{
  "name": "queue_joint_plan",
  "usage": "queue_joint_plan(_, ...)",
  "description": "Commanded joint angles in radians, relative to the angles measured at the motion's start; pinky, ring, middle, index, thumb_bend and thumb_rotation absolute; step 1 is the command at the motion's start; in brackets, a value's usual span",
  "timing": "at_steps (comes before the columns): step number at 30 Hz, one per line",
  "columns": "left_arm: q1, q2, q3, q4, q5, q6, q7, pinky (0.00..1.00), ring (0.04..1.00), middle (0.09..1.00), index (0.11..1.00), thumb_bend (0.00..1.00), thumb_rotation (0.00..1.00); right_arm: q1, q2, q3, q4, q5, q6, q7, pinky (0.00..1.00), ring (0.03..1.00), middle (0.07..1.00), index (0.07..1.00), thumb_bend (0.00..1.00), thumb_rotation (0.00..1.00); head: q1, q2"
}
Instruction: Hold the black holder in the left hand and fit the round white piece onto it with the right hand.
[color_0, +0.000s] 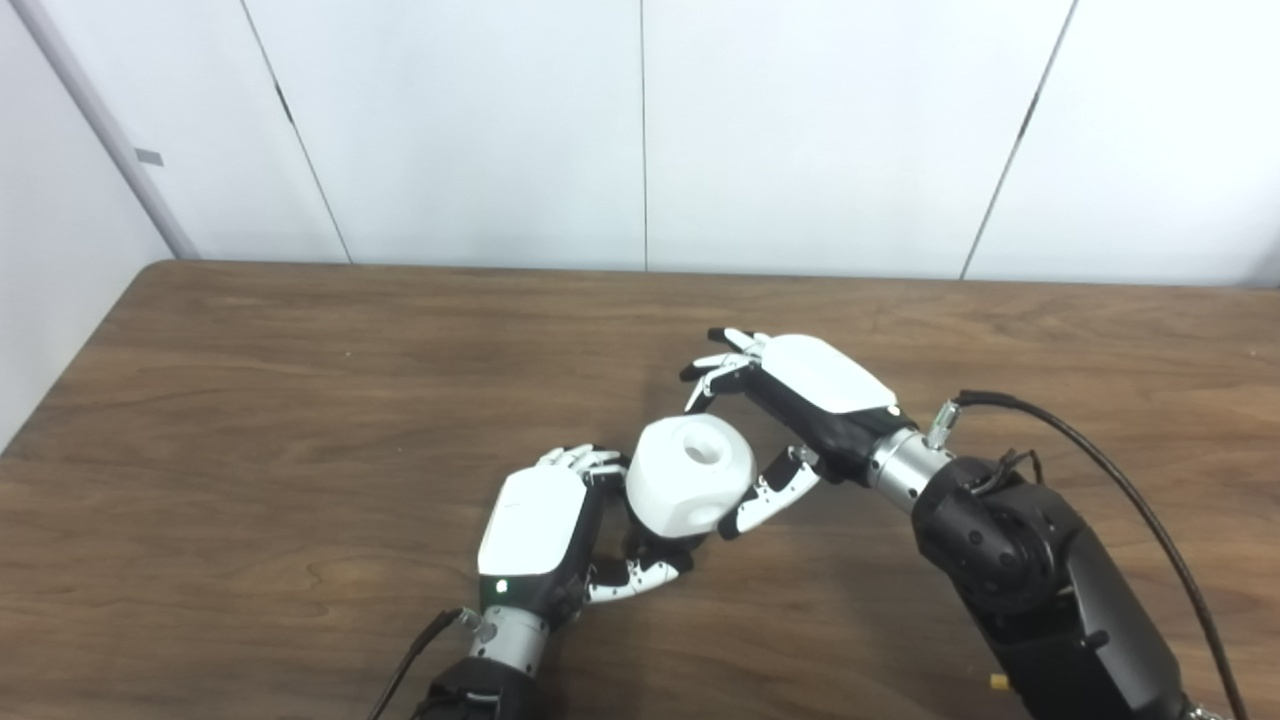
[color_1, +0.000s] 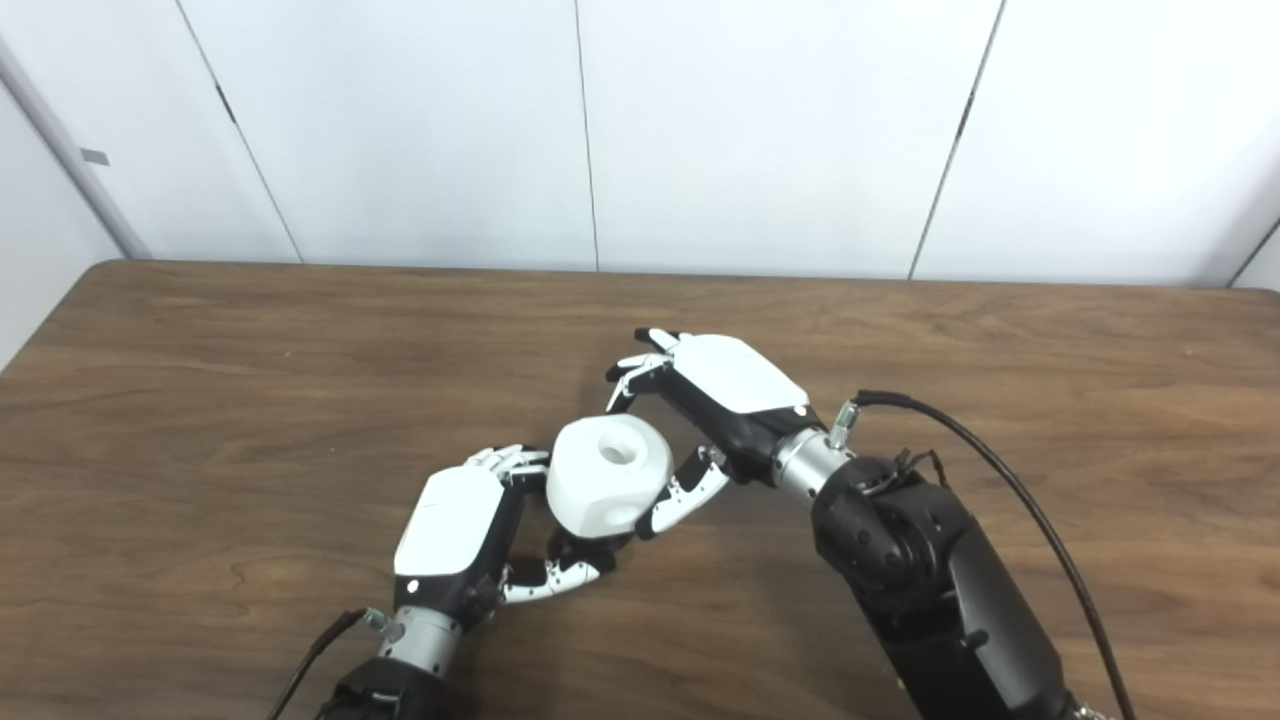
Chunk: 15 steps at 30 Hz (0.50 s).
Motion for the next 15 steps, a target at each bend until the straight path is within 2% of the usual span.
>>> queue_joint_plan(1,0.019,-0.002,-0.033,0.041,0.017,0.006,-0.053,0.87,0.837,0.768,0.486,0.52,0.05,-0.039,0.001,-0.004,-0.022,-0.009,-0.019,-0.019,1.0,0.984,0.846,0.485,0.52,0.14,0.001,0.001)
queue_joint_plan(15,0.019,-0.001,-0.034,0.039,0.016,0.004,-0.051,0.87,0.833,0.766,0.486,0.52,0.05,-0.039,-0.005,0.003,-0.028,-0.023,-0.013,-0.002,1.0,0.984,0.85,0.492,0.52,0.16,0.003,0.006)
